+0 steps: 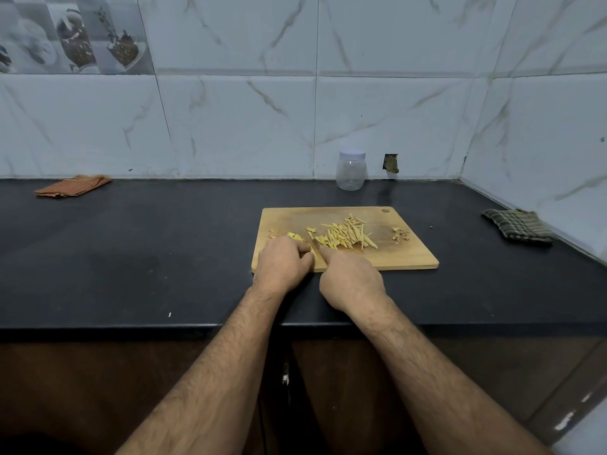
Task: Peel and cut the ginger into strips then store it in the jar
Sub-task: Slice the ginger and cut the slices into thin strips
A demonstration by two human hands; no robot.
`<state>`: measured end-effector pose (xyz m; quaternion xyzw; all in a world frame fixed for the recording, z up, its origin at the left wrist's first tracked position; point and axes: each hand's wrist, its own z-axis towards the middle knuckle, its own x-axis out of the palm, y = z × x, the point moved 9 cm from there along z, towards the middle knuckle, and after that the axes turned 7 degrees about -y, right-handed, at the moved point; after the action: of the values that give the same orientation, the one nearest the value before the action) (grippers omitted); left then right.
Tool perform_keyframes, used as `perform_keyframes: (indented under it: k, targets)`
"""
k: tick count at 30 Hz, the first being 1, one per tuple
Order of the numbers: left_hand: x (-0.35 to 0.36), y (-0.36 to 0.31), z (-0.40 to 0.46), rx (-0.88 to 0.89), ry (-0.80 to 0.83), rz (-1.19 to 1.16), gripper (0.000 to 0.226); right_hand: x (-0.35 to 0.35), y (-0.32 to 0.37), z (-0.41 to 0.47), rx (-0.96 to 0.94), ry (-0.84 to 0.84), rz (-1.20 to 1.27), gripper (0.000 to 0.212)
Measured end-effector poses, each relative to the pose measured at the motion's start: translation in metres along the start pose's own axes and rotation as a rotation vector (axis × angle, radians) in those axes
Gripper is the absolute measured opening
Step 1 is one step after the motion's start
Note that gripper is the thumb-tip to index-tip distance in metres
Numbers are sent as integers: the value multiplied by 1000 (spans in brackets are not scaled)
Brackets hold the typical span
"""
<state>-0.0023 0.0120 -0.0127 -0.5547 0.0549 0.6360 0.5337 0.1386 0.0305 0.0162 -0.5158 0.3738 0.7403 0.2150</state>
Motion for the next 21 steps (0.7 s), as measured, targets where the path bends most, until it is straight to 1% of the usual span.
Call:
perform_keyframes:
  k: [4,13,21]
  targets:
    - [1,0,0,7,15,-9,27,3,6,-1,-29,8,19,57]
    - [3,0,2,16,27,3,28,2,8,-1,-45,26,8,58]
    - [3,1,3,-3,29,11,26,5,8,-2,-51,66,-58,61]
